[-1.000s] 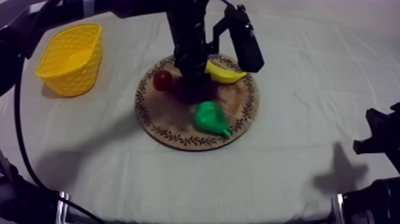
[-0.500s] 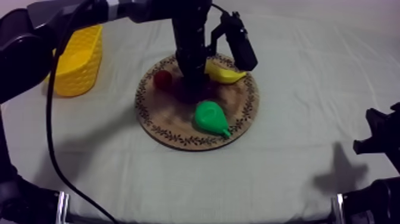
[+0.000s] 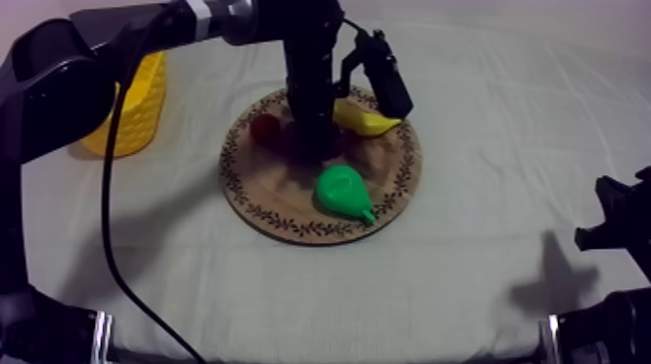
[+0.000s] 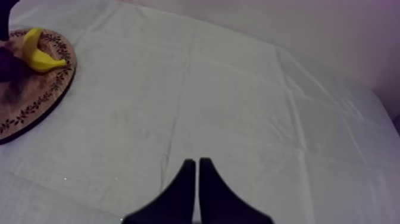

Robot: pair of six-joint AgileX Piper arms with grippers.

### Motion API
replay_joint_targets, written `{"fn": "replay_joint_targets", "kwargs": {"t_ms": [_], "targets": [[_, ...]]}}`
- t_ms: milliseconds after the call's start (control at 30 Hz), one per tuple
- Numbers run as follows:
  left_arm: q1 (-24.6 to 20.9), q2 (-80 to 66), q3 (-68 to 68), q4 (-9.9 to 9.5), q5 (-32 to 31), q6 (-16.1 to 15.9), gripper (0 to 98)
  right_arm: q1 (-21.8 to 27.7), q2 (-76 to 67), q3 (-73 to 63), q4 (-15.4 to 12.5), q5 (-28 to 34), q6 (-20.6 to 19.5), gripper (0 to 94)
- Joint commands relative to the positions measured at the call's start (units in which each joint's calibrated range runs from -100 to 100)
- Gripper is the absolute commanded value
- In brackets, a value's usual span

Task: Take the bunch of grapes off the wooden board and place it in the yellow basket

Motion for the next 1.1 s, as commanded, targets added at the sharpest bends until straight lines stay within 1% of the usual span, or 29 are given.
{"fn": "replay_joint_targets", "kwargs": {"t_ms": [0, 300, 433, 567, 833, 933, 1067], "targets": [[-0.1, 0.38, -0.23, 0.11, 0.1, -0.05, 76.2, -0.01, 0.0, -0.04, 0.0, 0.0, -0.01, 0.3], [-0.41, 2.04, -0.37, 0.5, 0.1, -0.13, 77.4, -0.01, 0.0, -0.04, 0.0, 0.0, -0.01, 0.3], [-0.51, 2.68, -0.31, 0.48, 0.1, 0.08, 75.9, -0.01, 0.0, -0.04, 0.0, 0.0, -0.01, 0.3], [-0.51, 3.07, -0.18, 0.29, 0.1, 0.7, 69.9, -0.01, 0.0, -0.04, 0.0, 0.0, -0.01, 0.3], [-0.06, 3.01, 0.27, 0.01, -0.7, 2.34, 52.6, -0.01, 0.0, -0.04, 0.0, 0.0, -0.01, 0.3], [0.28, 2.3, 1.25, -0.05, -1.79, 2.67, 49.1, -0.01, 0.0, -0.04, 0.0, 0.0, -0.01, 0.3], [0.81, 0.47, 2.39, -0.22, -2.38, 2.98, 47.3, -0.01, 0.0, -0.04, 0.0, 0.0, -0.01, 0.3]]}}
